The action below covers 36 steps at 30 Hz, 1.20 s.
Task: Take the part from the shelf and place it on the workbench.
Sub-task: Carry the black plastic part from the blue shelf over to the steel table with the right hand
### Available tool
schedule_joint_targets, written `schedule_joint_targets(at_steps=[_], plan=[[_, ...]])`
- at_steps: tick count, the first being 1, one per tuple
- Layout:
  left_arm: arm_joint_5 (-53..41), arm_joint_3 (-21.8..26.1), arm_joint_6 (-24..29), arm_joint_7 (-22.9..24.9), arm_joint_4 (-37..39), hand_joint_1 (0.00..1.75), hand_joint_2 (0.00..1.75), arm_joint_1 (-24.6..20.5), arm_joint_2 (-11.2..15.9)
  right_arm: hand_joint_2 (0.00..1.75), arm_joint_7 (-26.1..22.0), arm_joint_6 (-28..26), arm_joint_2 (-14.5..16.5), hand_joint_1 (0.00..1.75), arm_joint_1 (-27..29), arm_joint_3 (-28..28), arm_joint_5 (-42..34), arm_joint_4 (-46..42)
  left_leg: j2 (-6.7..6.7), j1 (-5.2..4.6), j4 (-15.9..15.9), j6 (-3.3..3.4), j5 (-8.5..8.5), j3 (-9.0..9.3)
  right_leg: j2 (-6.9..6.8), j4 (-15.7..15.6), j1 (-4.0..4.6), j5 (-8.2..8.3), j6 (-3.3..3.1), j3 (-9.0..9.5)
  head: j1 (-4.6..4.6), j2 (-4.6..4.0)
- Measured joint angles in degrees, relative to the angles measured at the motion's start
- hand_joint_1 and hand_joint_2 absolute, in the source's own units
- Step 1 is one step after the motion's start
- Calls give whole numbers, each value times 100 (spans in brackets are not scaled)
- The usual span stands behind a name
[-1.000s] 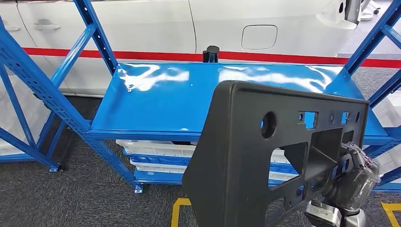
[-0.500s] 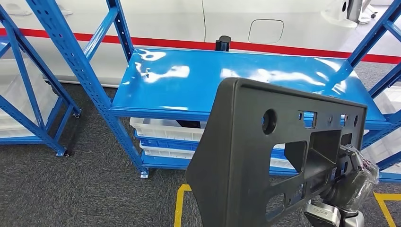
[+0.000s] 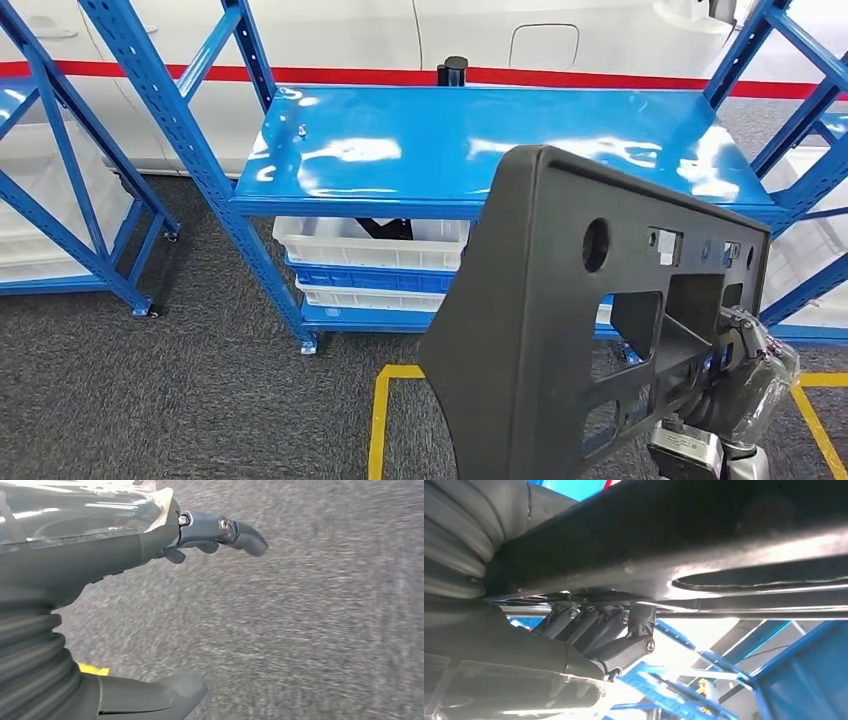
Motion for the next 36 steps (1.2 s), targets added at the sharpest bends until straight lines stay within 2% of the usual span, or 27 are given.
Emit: schedule_joint_targets(at_steps=[1,2,3,4,5,7,9,11,12,13,14,16,17,18,19,21,23,24,25,27,28,29,31,32,33,34,36], plan=[[-13,-1,-4,-5,1,0,175,1,3,175,1,0,5,166,10,-3,-3,0,0,24,375,-34,-214,-53,-4,11,2,65,1,-74,-1,0],[-27,-3,-7,-15,1,0,175,1,6,175,0,0,10,166,26,-8,-11,0,0,46,654,-63,-275,-54,-8,31,3,127,13,-157,-2,0],[-35,-4,-7,-27,1,0,175,1,8,175,-4,0,15,166,49,-18,-27,0,1,66,776,-83,-205,13,-11,60,2,182,30,-242,-3,0],[-37,-5,-5,-39,1,0,175,0,9,175,-10,0,21,166,78,-34,-50,-1,2,84,683,-91,-56,184,-13,102,-3,226,54,-328,-3,0],[-38,-5,-2,-50,1,0,175,0,11,175,-20,0,25,166,110,-54,-81,-3,1,97,403,-88,85,446,-14,152,-9,260,81,-421,-5,0],[-38,-5,4,-67,1,0,175,-7,15,175,-49,0,29,166,175,-96,-154,-13,-6,94,-397,-53,113,1034,-18,255,-5,308,145,-569,-3,0],[-32,-6,11,-92,1,0,175,-10,16,175,-95,0,34,166,234,-132,-234,-28,-12,53,-846,-9,-1,1287,-30,305,-3,378,237,-657,-1,0],[-9,-4,24,-117,2,0,175,-6,16,175,-134,0,41,166,290,-163,-296,-44,5,33,-917,79,42,1232,-37,325,-12,442,326,-715,-1,0],[8,-2,33,-130,2,0,175,-4,16,175,-144,0,44,166,314,-175,-314,-51,22,38,-940,138,93,1185,-30,382,-15,388,337,-769,0,0],[35,3,44,-143,3,0,175,-3,15,175,-149,0,44,166,330,-183,-324,-56,41,47,-963,204,156,1124,-19,531,-12,244,326,-843,8,0],[58,11,54,-158,4,0,175,-3,10,175,-151,0,43,166,336,-189,-328,-58,59,58,-978,247,223,1049,-4,802,-13,6,299,-944,16,0],[88,30,63,-179,5,0,175,-5,4,175,-152,0,41,166,338,-191,-325,-57,79,51,-976,273,348,888,17,1506,-14,-459,263,-1129,31,1],[91,39,63,-186,5,0,175,-5,0,175,-152,0,41,166,336,-192,-322,-57,88,50,-973,266,417,806,21,1800,-17,-556,290,-1159,30,1],[93,45,63,-192,5,0,175,-5,-2,175,-154,0,42,166,336,-195,-321,-56,96,51,-968,256,484,725,22,1933,-24,-523,347,-1114,30,1],[92,50,64,-197,5,0,175,-5,-4,175,-158,0,43,166,335,-202,-321,-56,100,55,-962,240,554,642,22,1887,-36,-394,421,-980,30,0],[87,55,68,-203,5,0,175,-5,-6,175,-165,0,50,166,334,-227,-319,-59,95,61,-940,187,676,489,26,1240,-72,-135,531,-457,32,0],[79,56,75,-211,5,0,175,-6,-5,175,-168,0,60,166,334,-252,-311,-66,88,43,-905,120,791,385,52,383,-66,-167,501,89,32,1],[75,56,79,-217,5,0,175,-6,-2,175,-168,0,67,166,339,-261,-307,-68,84,31,-897,93,851,353,66,136,-53,-235,462,217,33,1],[74,56,80,-221,6,0,175,-3,0,175,-169,0,73,166,347,-272,-303,-69,79,25,-896,72,909,334,77,43,-33,-268,419,240,31,1],[73,57,81,-224,13,0,175,8,11,175,-169,0,86,166,359,-288,-307,-68,64,43,-855,28,877,274,66,82,-67,-219,327,130,32,0],[73,58,81,-224,16,0,175,13,15,175,-168,0,91,166,362,-293,-308,-68,57,56,-736,1,715,225,55,98,-81,-176,260,78,31,0],[73,59,82,-224,19,0,175,16,17,175,-168,0,96,166,362,-296,-310,-69,51,69,-491,-24,449,150,43,104,-90,-125,192,20,28,0],[73,58,81,-224,22,0,175,17,16,175,-168,0,101,166,363,-303,-308,-70,40,79,258,-59,-127,-20,24,119,-47,-21,103,-88,25,0],[73,58,80,-224,25,0,175,17,15,175,-169,0,104,166,364,-307,-310,-70,34,79,609,-61,-282,-73,19,134,-21,33,86,-156,24,0],[72,58,80,-224,26,0,175,16,14,175,-171,0,107,166,364,-313,-316,-70,30,78,807,-49,-298,-57,17,156,4,83,77,-228,24,0],[72,58,80,-225,27,0,175,16,14,175,-175,0,110,166,364,-321,-334,-70,26,72,811,-21,-210,49,17,185,29,126,74,-308,24,0],[73,58,76,-233,28,0,175,15,25,175,-194,0,115,166,366,-340,-387,-70,4,32,227,111,57,550,23,238,61,191,70,-435,23,0]])
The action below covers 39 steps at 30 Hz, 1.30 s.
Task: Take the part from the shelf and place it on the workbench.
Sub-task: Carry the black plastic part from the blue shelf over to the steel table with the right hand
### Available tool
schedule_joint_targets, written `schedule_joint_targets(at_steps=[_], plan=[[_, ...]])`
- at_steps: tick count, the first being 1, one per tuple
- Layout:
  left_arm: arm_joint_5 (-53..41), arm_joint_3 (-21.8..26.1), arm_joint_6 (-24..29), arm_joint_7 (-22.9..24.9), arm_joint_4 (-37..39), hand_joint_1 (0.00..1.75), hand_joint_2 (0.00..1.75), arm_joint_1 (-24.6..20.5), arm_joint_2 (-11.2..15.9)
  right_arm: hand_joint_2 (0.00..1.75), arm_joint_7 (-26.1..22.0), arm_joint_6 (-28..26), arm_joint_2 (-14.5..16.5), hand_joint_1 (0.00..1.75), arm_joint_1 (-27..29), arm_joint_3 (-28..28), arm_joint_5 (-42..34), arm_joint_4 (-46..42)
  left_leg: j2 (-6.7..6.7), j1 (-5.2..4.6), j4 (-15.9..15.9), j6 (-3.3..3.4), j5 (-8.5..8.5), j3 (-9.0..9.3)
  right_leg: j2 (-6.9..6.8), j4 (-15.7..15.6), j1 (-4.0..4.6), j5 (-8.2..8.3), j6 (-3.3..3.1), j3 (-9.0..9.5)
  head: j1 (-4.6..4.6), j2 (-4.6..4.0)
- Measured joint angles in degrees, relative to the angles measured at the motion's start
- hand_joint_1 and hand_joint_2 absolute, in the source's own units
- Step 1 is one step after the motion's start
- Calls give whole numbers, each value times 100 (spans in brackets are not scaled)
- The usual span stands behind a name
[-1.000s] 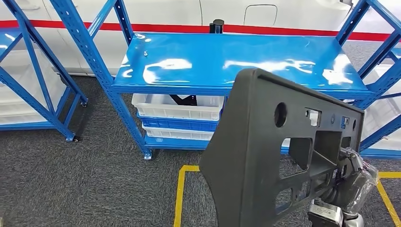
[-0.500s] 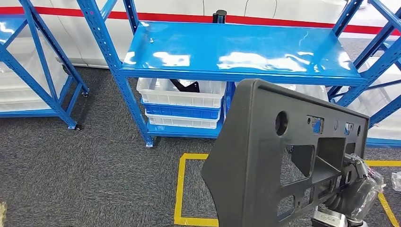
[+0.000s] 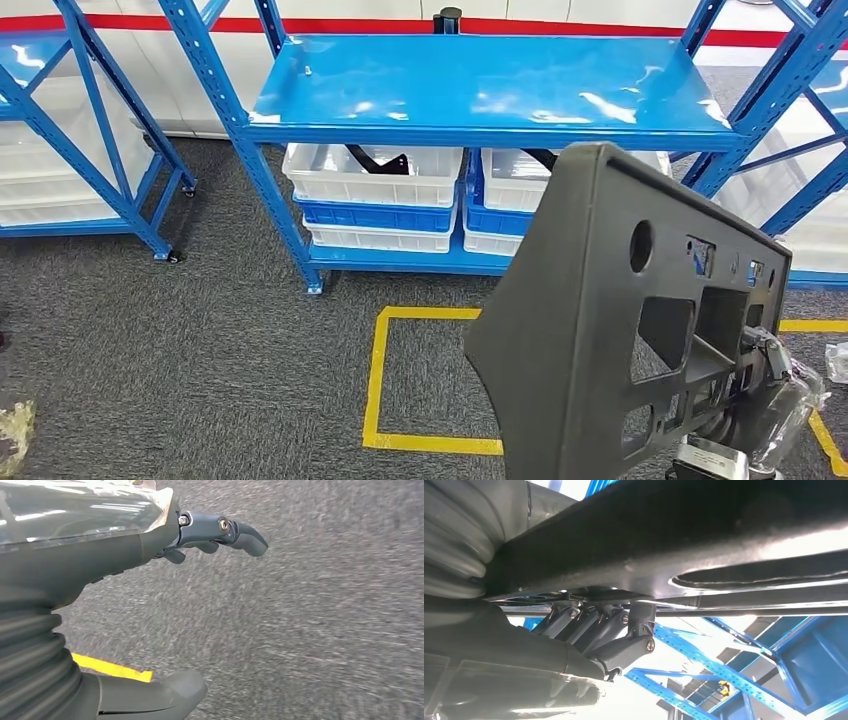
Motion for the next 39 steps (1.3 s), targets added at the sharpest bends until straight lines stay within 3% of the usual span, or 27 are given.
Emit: schedule_joint_targets(at_steps=[2,3,6,8,10,11,12,13,15,16,17,19,21,22,24,25,26,27,28,29,31,32,34,36,37,39], plan=[[-3,-1,-8,-21,2,0,175,-4,25,175,-35,0,3,166,0,-14,-55,1,-13,-62,-759,148,66,521,-2,26,22,57,34,-67,5,0],[-7,-2,-11,-35,4,0,175,-6,36,175,-55,0,3,166,0,-20,-78,2,-19,-98,-975,193,52,647,-10,27,7,92,74,-89,8,0],[-15,-1,-20,-59,15,0,175,-5,35,175,-116,0,4,166,11,-54,-136,3,-10,-142,-1213,251,154,677,-23,60,-26,147,200,-168,2,0],[-15,0,-39,-71,21,0,175,-9,36,175,-159,0,-2,166,27,-96,-169,4,2,-103,-1354,270,265,628,-3,349,-26,-127,194,-322,14,0],[-15,0,-57,-85,24,0,175,-12,36,175,-197,0,-9,166,40,-140,-199,5,16,-73,-1384,245,364,495,16,981,-62,-577,183,-536,29,0],[-15,0,-60,-89,25,0,175,-12,32,175,-208,0,-12,166,47,-155,-203,5,28,-59,-1379,222,420,416,19,1308,-88,-718,216,-602,28,0],[-15,0,-62,-91,26,0,175,-11,27,175,-213,0,-14,166,56,-166,-206,6,43,-38,-1372,191,479,334,20,1522,-119,-744,287,-607,29,0],[-15,0,-63,-92,27,0,175,-11,23,175,-215,0,-14,166,63,-174,-208,7,56,-8,-1356,153,535,246,19,1567,-155,-656,389,-531,27,0],[-15,0,-64,-93,28,0,175,-11,20,175,-216,0,-16,166,69,-187,-212,7,75,68,-1264,59,626,51,20,1085,-249,-346,617,-111,29,0],[-15,0,-63,-94,28,0,175,-12,31,175,-216,0,-16,166,66,-188,-214,7,77,86,-1189,10,657,-50,30,679,-273,-299,698,177,38,0],[-15,0,-63,-97,28,0,175,-13,34,175,-217,0,-19,166,67,-191,-214,7,76,91,-1112,-38,686,-133,41,331,-275,-327,707,394,43,0],[-14,0,-62,-106,29,0,175,-11,43,175,-221,0,-20,166,77,-195,-206,8,64,65,-1026,-99,762,-222,59,11,-245,-467,630,549,48,0],[-8,1,-62,-116,43,0,175,1,44,175,-222,0,-19,166,88,-198,-198,9,59,75,-1008,-132,809,-266,41,57,-260,-435,499,427,33,0],[-4,1,-63,-121,52,0,175,8,47,175,-222,0,-16,166,91,-199,-196,8,60,91,-942,-147,696,-311,30,83,-268,-389,417,360,28,0],[2,0,-64,-133,71,0,175,19,47,175,-222,0,-12,166,96,-204,-189,5,50,112,-517,-176,149,-446,14,100,-266,-271,242,219,20,1],[2,0,-63,-138,72,0,175,22,46,175,-222,0,-7,166,105,-210,-182,3,40,110,-157,-183,-184,-514,8,104,-242,-204,180,150,19,1],[3,0,-63,-141,73,0,175,22,46,175,-222,0,-2,166,114,-216,-174,3,30,109,215,-184,-412,-562,2,109,-220,-138,143,80,16,1],[3,0,-62,-144,74,0,175,22,48,175,-221,0,3,166,125,-223,-170,2,23,109,515,-179,-502,-566,-4,116,-198,-71,128,5,15,0],[6,0,-59,-145,74,0,175,21,49,175,-218,0,8,166,136,-228,-166,2,21,109,655,-165,-450,-499,-7,124,-180,-8,125,-79,15,0],[8,1,-55,-147,74,0,175,21,50,175,-212,0,12,166,143,-231,-164,0,20,108,577,-140,-301,-325,-8,131,-166,53,132,-161,15,1],[13,2,-39,-156,73,0,175,12,50,175,-196,0,19,166,154,-232,-162,-15,7,104,-61,-72,-89,258,-3,141,-150,160,165,-283,14,1],[14,3,-28,-163,73,0,175,2,50,175,-190,0,21,166,157,-233,-160,-28,-6,91,-509,-45,-99,590,-3,144,-136,212,197,-321,18,1],[18,4,-4,-175,72,0,175,-17,48,175,-185,0,21,166,159,-234,-157,-51,-32,45,-1080,-16,-226,960,-15,137,-127,319,285,-359,22,1],[19,6,12,-183,74,0,175,-21,39,175,-183,0,18,166,165,-240,-163,-60,-18,11,-1206,23,-183,933,-27,123,-142,410,377,-395,24,1],[19,9,18,-185,75,0,175,-19,34,175,-182,0,17,166,177,-247,-162,-62,-5,5,-1224,61,-115,865,-24,163,-148,356,387,-436,24,1],[24,18,30,-185,77,0,175,-15,30,175,-167,0,15,166,196,-262,-128,-66,40,8,-1258,152,56,687,-9,512,-145,-54,321,-582,42,1]])
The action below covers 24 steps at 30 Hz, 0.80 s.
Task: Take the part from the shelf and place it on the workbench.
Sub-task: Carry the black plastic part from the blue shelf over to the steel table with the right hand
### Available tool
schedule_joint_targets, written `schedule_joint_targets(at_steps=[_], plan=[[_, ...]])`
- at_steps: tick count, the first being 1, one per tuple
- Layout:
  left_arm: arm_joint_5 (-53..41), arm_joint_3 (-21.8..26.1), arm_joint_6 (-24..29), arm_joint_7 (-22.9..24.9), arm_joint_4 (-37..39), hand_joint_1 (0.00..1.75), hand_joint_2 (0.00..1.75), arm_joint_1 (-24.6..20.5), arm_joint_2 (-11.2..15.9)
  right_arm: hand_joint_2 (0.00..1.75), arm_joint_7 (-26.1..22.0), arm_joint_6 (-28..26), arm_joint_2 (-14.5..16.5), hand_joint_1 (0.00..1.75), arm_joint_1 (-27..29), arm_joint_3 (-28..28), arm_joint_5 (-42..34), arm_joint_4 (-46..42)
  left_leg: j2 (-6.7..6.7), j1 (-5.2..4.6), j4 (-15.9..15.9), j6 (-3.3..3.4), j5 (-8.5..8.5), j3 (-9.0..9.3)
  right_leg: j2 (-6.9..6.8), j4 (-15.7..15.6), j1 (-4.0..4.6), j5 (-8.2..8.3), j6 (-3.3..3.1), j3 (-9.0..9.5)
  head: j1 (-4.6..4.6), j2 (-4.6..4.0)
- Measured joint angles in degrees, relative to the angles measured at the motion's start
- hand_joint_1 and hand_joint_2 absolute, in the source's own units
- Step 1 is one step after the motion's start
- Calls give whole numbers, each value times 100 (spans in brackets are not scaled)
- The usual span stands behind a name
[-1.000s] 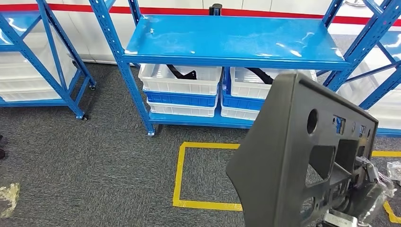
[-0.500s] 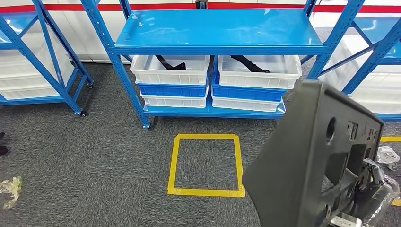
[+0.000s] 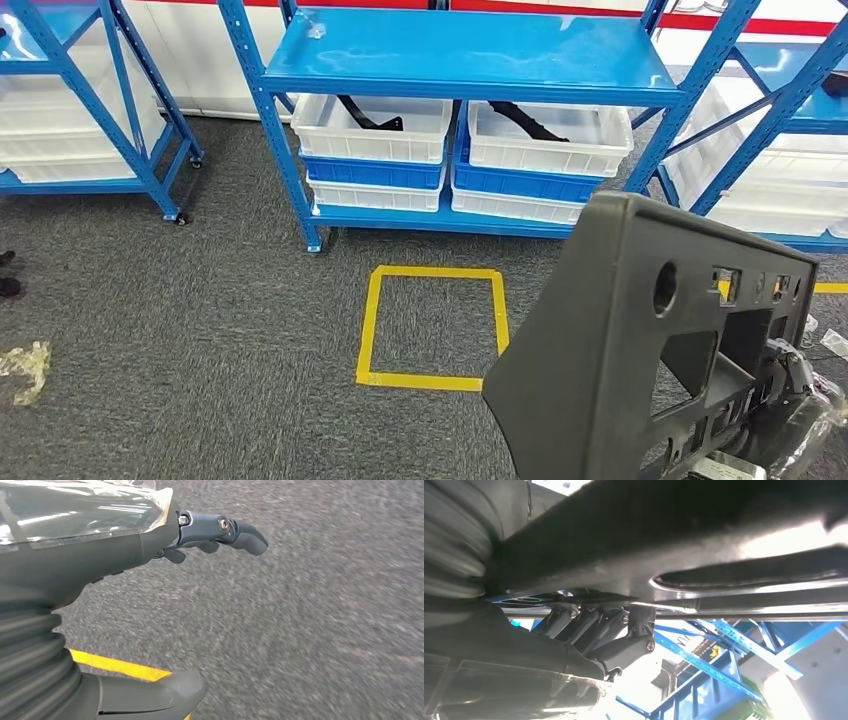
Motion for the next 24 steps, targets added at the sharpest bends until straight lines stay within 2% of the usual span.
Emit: schedule_joint_targets(at_steps=[1,2,3,4,5,6,7,8,9,10,11,12,13,14,15,17,18,19,20,21,22,23,24], plan=[[2,3,5,0,-1,0,175,0,3,175,17,0,1,166,6,-3,28,-1,10,-17,1,27,75,-95,8,308,7,-289,-49,-73,9,0],[3,4,9,0,-1,0,175,-1,2,175,36,0,1,166,6,-4,60,-2,27,-28,5,43,154,-193,14,663,9,-521,-69,-126,17,0],[4,4,12,0,-1,0,175,-1,-3,175,57,0,2,166,6,-3,85,-2,40,-42,11,42,234,-296,18,980,13,-623,-47,-132,18,-1],[4,4,14,0,-1,0,175,-1,-8,175,71,0,3,166,6,-2,106,-2,51,-53,22,40,316,-398,21,1187,16,-586,8,-85,17,0],[7,4,17,0,-1,0,175,-2,-13,175,80,0,3,166,5,-1,121,-2,60,-60,40,33,399,-509,23,1229,16,-443,79,35,17,0],[11,4,21,0,-1,0,175,-3,-16,175,88,0,4,166,3,1,132,-2,64,-63,64,22,478,-618,24,1078,16,-273,138,243,16,0],[15,4,26,0,-1,0,175,-4,-20,175,94,0,4,166,1,4,141,-2,63,-66,94,4,550,-713,27,741,16,-177,160,539,16,1],[22,5,32,0,-2,0,175,-6,-24,175,102,0,5,166,-3,7,151,-5,58,-76,130,-18,617,-796,31,245,35,-210,138,902,15,1],[28,6,38,0,-2,0,175,-7,-28,175,113,0,6,166,-10,11,162,-9,53,-87,156,-42,680,-853,37,-212,54,-318,88,1199,13,1],[32,8,44,0,-3,0,175,-9,-32,175,122,0,8,166,-18,15,174,-13,50,-97,172,-64,745,-896,45,-545,76,-443,35,1389,11,1],[36,10,48,1,-3,0,175,-9,-33,175,130,0,9,166,-24,19,187,-17,48,-105,179,-87,814,-929,50,-725,102,-522,-16,1460,9,1],[38,16,52,1,-2,0,175,-5,-31,175,137,0,11,166,-29,21,195,-16,41,-101,177,-112,865,-961,52,-732,81,-517,-66,1406,9,1],[40,26,55,2,-2,0,175,2,-27,175,143,0,13,166,-32,22,199,-15,27,-88,205,-147,827,-999,45,-708,60,-471,-114,1338,5,1],[43,37,57,5,-1,0,175,10,-24,175,147,0,15,166,-31,23,199,-15,10,-71,295,-189,664,-1038,32,-696,35,-408,-183,1271,4,0],[45,49,58,8,-1,0,175,17,-22,175,151,0,16,166,-32,24,199,-14,-8,-50,484,-233,381,-1087,17,-695,7,-333,-242,1196,1,0],[49,61,55,14,-1,0,175,20,-23,175,152,0,19,166,-31,24,197,-15,-25,-8,1147,-311,-276,-1185,-6,-686,11,-173,-307,1022,-1,-1],[49,63,51,15,-1,0,175,19,-23,175,152,0,19,166,-30,24,187,-15,-27,12,1507,-340,-437,-1212,-12,-674,14,-92,-303,929,-1,-1],[49,63,48,15,-1,0,175,19,-21,175,150,0,19,166,-29,24,170,-15,-27,34,1772,-364,-430,-1199,-16,-652,13,-14,-288,827,-1,-1],[50,63,46,14,-1,0,175,18,-20,175,148,0,18,166,-27,23,148,-16,-27,56,1882,-382,-286,-1124,-18,-618,6,53,-264,721,-2,-1],[51,63,44,12,-1,0,175,18,-18,175,145,0,17,166,-26,22,124,-16,-27,80,1809,-396,-94,-961,-18,-571,-6,112,-233,610,-3,-1],[52,64,44,9,-1,0,175,16,-16,175,141,0,17,166,-25,20,108,-18,-30,103,1553,-406,40,-707,-17,-516,-16,158,-198,502,-4,-1],[54,64,45,-4,-2,0,175,12,-14,175,134,0,17,166,-22,16,99,-23,-37,116,1152,-411,47,-386,-15,-456,-18,194,-161,403,-6,-1],[51,65,50,-24,-3,0,175,6,-11,175,125,0,16,166,-19,9,98,-29,-46,116,740,-398,-44,-92,-17,-409,-14,227,-119,330,-3,-1]])
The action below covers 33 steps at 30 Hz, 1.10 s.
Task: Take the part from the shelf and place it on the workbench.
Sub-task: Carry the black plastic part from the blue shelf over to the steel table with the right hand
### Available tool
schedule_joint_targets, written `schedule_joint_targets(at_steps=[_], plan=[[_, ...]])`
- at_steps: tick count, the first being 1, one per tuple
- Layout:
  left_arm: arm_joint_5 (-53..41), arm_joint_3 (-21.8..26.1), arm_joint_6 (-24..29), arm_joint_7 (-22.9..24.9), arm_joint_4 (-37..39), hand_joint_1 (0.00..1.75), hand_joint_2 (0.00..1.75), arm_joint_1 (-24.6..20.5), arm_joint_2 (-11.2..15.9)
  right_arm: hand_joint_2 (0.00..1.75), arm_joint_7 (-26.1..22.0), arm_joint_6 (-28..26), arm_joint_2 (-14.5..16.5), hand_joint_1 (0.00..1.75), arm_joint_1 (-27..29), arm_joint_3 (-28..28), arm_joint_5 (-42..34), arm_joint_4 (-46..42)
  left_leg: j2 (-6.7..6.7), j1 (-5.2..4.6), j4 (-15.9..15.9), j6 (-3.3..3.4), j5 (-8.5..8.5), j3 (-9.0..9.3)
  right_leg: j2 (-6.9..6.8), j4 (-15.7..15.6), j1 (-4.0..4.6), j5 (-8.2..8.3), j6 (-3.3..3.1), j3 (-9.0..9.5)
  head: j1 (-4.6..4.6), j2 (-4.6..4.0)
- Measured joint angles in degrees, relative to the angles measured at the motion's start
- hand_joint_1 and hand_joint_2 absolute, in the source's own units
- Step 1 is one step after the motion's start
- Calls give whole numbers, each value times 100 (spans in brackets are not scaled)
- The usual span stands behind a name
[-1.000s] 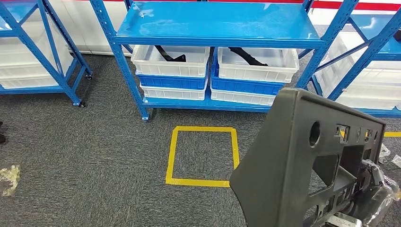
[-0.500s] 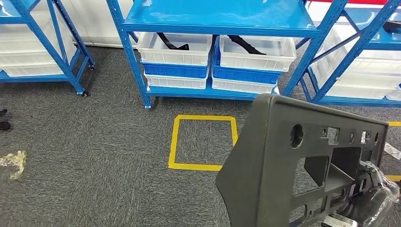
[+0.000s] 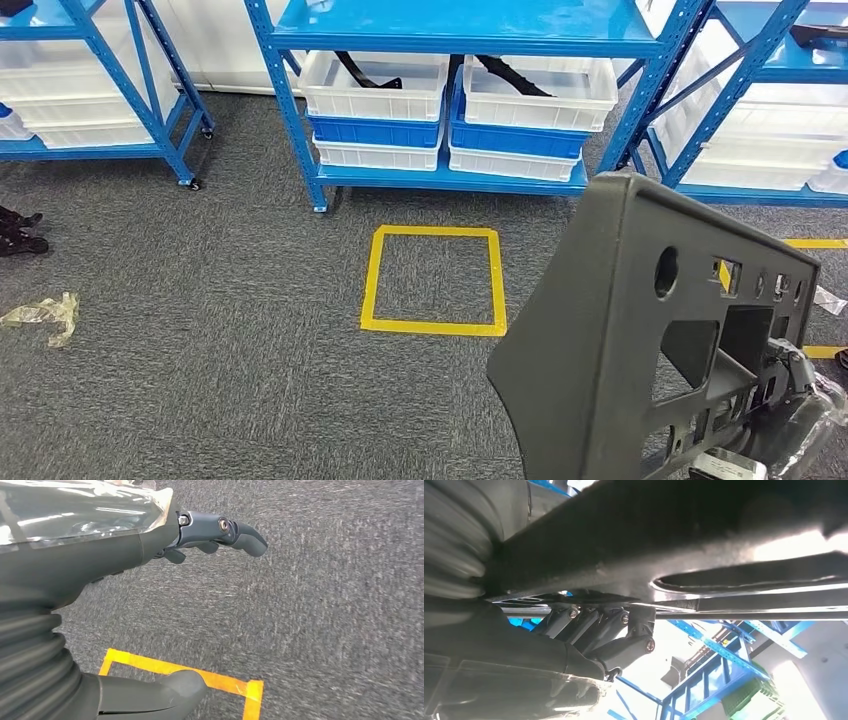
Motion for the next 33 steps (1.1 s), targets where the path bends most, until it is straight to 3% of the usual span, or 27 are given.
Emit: schedule_joint_targets(at_steps=[1,2,4,5,7,9,10,11,13,15,16,18,21,24,33], plan=[[-5,-1,5,-24,-1,0,175,-7,2,175,-10,0,0,166,2,-9,2,-7,-7,-11,-342,27,-139,200,-6,33,7,35,48,-53,1,0],[-13,-1,10,-47,-2,0,175,-12,4,175,-19,0,1,166,7,-17,6,-16,-12,-35,-550,69,-249,288,-14,43,11,79,94,-95,4,1],[-30,-2,19,-67,-2,0,175,-10,6,175,-28,0,3,166,22,-28,13,-32,3,-64,-646,193,-250,223,-20,54,6,145,181,-174,9,1],[-36,-1,22,-68,-2,0,175,-6,9,175,-28,0,4,166,35,-31,17,-38,16,-72,-646,258,-195,170,-15,130,1,93,187,-238,13,1],[-49,2,26,-67,-2,0,175,1,19,175,-21,0,3,166,56,-34,34,-41,54,-83,-656,358,-73,54,3,615,-5,-250,133,-450,15,0],[-57,2,19,-66,-1,0,175,4,25,175,6,0,1,166,62,-33,61,-40,80,-116,-649,398,39,-85,22,1354,11,-670,90,-660,16,1],[-57,2,14,-66,-1,0,175,7,24,175,21,0,-1,166,62,-31,72,-39,88,-133,-644,402,92,-151,31,1567,19,-783,98,-665,16,1],[-56,2,9,-66,0,0,175,10,23,175,34,0,-2,166,62,-29,83,-38,94,-148,-641,403,141,-208,35,1557,24,-807,119,-552,15,1],[-55,2,7,-66,0,0,175,13,24,175,44,0,-6,166,58,-27,95,-37,93,-167,-636,390,217,-270,35,875,34,-655,159,0,15,1],[-55,2,7,-67,0,0,175,14,24,175,45,0,-13,166,48,-27,100,-37,93,-195,-625,349,280,-303,34,66,73,-524,115,511,12,0],[-55,2,7,-67,0,0,175,15,24,175,45,0,-18,166,46,-26,101,-37,94,-205,-618,321,307,-314,34,-143,96,-498,73,620,10,0],[-55,2,5,-68,1,0,175,18,26,175,46,0,-24,166,51,-25,104,-38,98,-214,-618,295,328,-340,35,-209,115,-470,-2,611,6,0],[-55,1,9,-73,1,0,175,21,33,175,61,0,-23,166,51,-25,153,-37,93,-209,-624,406,337,-355,34,-216,104,-439,-39,599,7,1],[-55,1,15,-80,1,0,175,23,33,175,102,0,-16,166,49,-25,303,-38,86,-185,-635,357,403,-368,29,-210,121,-405,-69,580,7,0],[-73,-1,58,-81,1,0,175,25,38,175,191,0,40,166,44,-21,527,-40,56,-182,-661,359,459,-415,-2,-201,127,-381,-26,559,5,1]])
